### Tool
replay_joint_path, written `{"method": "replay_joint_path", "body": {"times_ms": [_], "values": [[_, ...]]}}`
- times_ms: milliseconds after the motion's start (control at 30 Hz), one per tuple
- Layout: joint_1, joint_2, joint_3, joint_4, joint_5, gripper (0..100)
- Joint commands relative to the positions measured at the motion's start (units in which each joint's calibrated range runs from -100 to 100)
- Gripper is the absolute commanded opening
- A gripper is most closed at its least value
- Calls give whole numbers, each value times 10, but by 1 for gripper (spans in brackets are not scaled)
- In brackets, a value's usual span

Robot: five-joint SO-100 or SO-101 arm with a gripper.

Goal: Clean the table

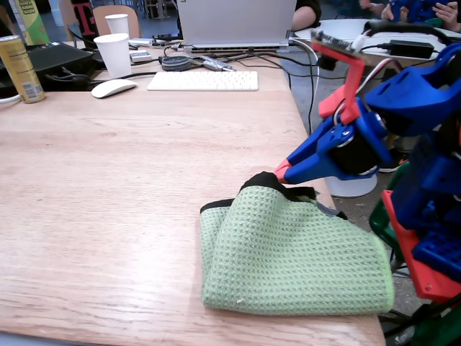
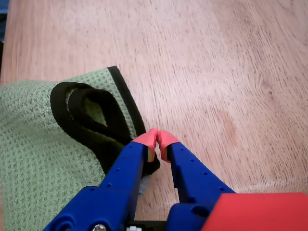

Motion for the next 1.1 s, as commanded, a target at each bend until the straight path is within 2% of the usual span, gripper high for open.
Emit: {"method": "replay_joint_path", "body": {"times_ms": [0,400,533,1067], "values": [[-1,-5,-4,2,2,0],[16,-6,1,-7,-5,0],[16,-6,1,-9,-39,0],[16,-6,1,-9,-39,0]]}}
